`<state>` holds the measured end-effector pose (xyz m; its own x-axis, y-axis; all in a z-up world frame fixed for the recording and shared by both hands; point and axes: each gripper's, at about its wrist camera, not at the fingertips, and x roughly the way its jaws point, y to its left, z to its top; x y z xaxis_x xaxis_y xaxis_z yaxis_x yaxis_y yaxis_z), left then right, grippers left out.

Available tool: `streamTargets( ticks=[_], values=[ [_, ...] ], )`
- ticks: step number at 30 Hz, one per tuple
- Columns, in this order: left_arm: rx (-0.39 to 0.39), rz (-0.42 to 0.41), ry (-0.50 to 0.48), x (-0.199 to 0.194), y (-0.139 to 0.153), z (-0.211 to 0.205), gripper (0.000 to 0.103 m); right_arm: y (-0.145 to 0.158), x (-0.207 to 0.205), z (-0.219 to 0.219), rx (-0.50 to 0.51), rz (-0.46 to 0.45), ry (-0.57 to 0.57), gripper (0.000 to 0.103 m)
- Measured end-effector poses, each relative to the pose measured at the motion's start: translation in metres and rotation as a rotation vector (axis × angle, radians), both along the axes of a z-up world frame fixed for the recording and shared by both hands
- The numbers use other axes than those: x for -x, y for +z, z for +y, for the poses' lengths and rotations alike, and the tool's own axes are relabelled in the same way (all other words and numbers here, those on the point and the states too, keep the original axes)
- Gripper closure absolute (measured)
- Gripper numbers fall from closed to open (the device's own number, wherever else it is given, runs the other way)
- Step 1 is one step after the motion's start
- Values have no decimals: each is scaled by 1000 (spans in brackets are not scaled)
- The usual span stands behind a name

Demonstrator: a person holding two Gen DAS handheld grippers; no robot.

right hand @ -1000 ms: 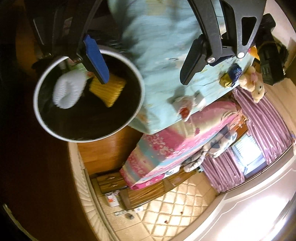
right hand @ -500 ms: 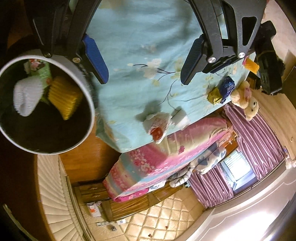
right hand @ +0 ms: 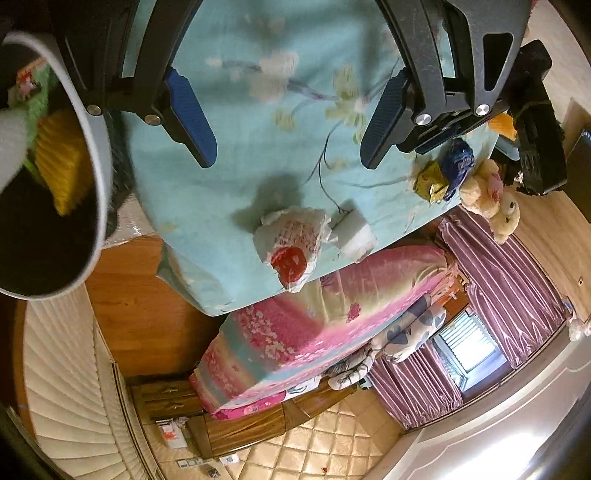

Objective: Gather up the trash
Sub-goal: 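Grasp the white sponge block with left tool while right tool grasps the red-printed white bag, then carry the sponge with left tool while right tool carries the crumpled bag over the bin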

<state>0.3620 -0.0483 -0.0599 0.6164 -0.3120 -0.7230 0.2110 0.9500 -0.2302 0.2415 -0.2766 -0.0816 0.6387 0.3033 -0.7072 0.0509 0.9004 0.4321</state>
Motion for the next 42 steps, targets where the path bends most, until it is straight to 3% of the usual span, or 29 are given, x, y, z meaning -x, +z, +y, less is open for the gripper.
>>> streamTargets(
  ticks=[12, 16, 18, 20, 22, 25, 27, 36, 42],
  values=[
    [-10, 18, 5, -76, -18, -23, 51, -15, -58, -3, -34, 28, 15, 22],
    [-40, 36, 21, -96, -28, -31, 52, -20, -70, -7, -41, 37, 13, 33],
    [-33, 49, 23, -102, -31, -34, 55, -22, -73, -7, -48, 48, 16, 41],
    [-26, 43, 14, -107, -31, -35, 78, -25, -74, -7, -54, 51, 23, 45],
    [-24, 43, 8, -109, -32, -36, 80, -25, -74, -6, -49, 47, 29, 51],
    [-19, 16, 5, -104, -29, -35, 82, -25, -71, -7, -54, 41, 34, 64],
    [-22, -3, 5, -96, -27, -33, 82, -23, -67, -10, -64, 37, 25, 67],
    [13, -26, -56, -37, -14, -31, 82, -10, -29, -22, -97, 18, 7, 68],
    [-3, -56, -108, -2, -2, -36, 82, -1, -1, -28, -110, 4, -11, 68]
  ],
)
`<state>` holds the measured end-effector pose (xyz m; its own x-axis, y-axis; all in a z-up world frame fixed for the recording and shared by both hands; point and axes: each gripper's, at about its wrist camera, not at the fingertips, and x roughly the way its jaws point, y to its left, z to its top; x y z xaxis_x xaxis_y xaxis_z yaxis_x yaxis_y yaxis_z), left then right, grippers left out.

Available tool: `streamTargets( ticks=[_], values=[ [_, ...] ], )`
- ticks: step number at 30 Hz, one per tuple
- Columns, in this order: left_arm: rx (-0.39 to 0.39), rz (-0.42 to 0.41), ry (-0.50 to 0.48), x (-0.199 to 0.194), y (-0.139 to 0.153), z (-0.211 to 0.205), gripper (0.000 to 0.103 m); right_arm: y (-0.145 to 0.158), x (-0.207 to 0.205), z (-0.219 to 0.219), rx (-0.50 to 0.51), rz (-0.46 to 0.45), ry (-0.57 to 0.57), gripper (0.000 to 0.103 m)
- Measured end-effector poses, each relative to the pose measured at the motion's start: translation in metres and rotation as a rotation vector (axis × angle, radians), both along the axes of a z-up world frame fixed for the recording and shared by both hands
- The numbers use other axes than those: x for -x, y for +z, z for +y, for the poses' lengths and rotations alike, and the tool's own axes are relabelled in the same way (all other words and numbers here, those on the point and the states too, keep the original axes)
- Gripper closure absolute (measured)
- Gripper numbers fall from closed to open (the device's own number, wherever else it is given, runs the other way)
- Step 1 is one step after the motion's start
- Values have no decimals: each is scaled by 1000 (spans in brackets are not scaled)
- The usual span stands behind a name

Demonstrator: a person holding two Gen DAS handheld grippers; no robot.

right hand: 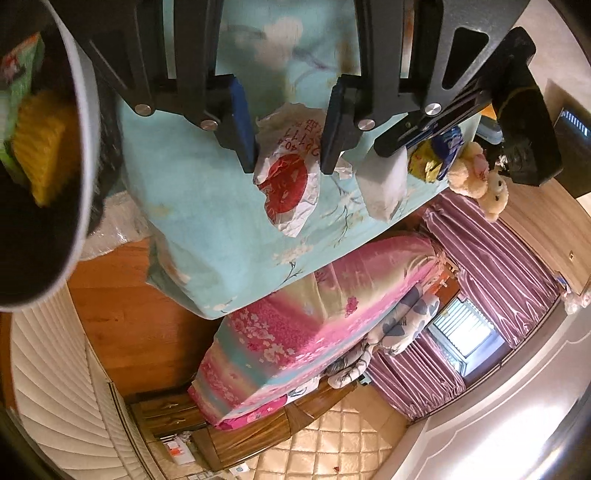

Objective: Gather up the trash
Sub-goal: 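Carry the sponge with left tool while right tool carries the crumpled bag over the bin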

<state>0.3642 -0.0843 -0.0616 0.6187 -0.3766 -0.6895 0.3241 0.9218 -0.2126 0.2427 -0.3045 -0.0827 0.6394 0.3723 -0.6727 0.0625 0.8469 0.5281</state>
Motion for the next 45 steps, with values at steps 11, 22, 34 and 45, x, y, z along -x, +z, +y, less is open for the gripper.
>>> streamTargets(
  ticks=[11, 22, 34, 45],
  values=[
    [-6, -17, -100, 53, 14, -22, 82, 22, 52, -18, 22, -49, -58, 68],
    [-12, -45, -204, 78, 28, -54, 82, 40, 90, -51, 53, -91, -154, 68],
    [-36, -54, -266, 83, 31, -90, 82, 40, 113, -86, 53, -99, -249, 67],
    [-56, -54, -309, 80, 30, -131, 82, 36, 122, -107, 57, -94, -304, 66]
  ],
)
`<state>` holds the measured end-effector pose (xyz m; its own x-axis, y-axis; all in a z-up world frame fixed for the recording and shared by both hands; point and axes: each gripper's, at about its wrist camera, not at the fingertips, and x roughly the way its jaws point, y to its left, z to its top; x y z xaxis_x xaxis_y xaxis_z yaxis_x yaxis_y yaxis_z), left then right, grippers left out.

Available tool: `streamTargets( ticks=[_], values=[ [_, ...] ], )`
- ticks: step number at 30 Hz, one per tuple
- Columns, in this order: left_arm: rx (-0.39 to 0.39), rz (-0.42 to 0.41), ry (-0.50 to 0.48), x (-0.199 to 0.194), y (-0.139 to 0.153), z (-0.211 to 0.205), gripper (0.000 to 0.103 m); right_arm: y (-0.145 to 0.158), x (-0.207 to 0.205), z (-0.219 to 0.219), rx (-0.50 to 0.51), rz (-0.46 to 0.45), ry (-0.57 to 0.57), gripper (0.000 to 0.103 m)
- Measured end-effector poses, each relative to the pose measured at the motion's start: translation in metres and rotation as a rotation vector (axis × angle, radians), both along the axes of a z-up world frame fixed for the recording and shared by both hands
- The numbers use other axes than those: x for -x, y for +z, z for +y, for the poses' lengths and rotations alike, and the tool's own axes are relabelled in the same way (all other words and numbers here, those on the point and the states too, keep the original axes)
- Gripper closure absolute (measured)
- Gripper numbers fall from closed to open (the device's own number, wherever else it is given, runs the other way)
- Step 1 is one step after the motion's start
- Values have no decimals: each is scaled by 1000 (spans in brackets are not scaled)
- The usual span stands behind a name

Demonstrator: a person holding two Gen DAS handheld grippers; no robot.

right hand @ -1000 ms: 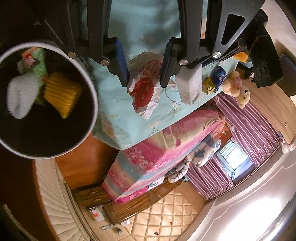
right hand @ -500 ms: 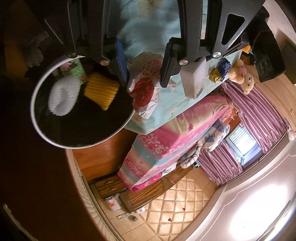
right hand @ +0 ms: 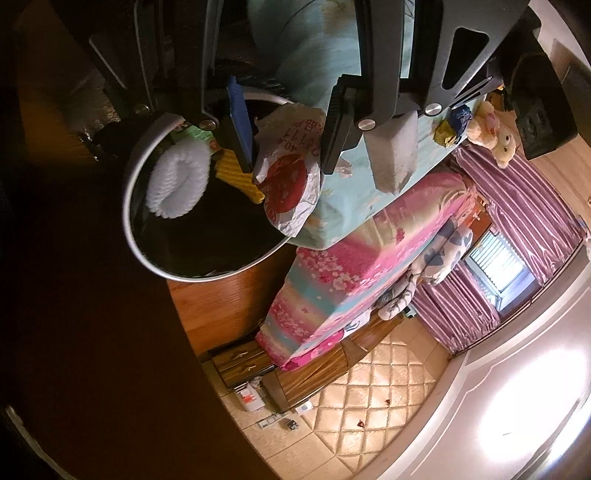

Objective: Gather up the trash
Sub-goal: 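Carry the sponge with left tool while right tool carries the crumpled bag over the bin, then open left tool dropping the sponge into the bin while right tool releases the bag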

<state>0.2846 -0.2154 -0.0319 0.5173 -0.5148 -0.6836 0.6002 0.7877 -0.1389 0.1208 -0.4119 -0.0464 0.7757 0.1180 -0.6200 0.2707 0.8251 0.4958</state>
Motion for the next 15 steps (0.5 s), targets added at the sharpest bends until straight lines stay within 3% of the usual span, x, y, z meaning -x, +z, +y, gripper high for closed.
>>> streamTargets(
  ticks=[15],
  values=[
    [-18, 10, -40, -16, -3, -35, 82, -2, -2, -20, 21, 15, -47, 65]
  ],
)
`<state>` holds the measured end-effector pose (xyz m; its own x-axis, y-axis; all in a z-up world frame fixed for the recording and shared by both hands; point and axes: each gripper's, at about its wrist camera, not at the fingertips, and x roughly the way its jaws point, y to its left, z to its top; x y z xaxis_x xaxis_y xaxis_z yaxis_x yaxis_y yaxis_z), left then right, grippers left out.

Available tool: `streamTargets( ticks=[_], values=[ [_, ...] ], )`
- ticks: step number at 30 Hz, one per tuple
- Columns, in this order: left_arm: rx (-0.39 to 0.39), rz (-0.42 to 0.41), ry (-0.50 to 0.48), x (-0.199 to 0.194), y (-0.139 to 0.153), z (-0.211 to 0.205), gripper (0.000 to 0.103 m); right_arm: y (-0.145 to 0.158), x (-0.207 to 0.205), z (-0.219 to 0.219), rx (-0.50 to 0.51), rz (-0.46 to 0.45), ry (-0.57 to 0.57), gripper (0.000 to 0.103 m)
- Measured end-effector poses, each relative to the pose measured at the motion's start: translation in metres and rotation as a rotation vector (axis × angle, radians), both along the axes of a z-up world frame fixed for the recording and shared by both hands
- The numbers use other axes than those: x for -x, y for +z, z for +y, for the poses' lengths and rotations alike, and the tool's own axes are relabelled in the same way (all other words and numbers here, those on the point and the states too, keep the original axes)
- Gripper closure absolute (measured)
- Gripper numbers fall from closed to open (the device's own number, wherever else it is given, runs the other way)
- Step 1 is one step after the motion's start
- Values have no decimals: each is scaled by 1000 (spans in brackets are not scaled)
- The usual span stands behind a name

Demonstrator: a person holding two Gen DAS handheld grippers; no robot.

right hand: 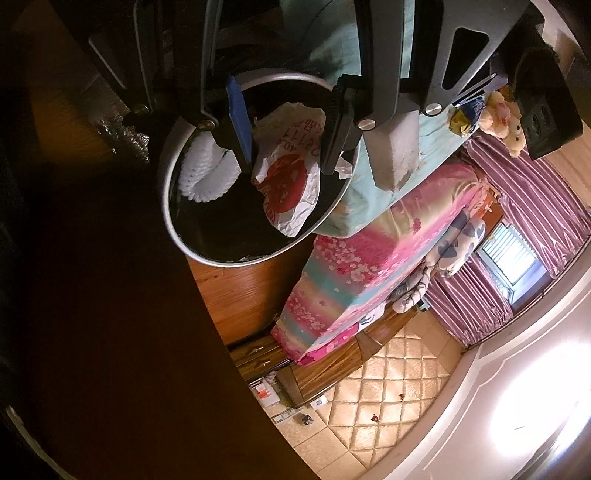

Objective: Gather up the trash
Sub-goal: 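Open left tool dropping the sponge into the bin while right tool releases the bag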

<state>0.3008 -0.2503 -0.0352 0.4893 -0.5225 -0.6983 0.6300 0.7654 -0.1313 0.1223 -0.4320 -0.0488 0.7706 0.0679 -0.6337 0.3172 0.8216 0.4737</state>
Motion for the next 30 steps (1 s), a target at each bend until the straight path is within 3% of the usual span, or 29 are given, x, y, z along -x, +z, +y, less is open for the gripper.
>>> streamTargets(
  ticks=[27, 30],
  values=[
    [-48, 27, -50, 0, -3, -23, 79, -6, -21, -12, 25, 58, -19, 64],
    [-50, 36, -44, -1, -3, -24, 75, -6, -24, -13, 28, 61, -19, 57]
  ],
)
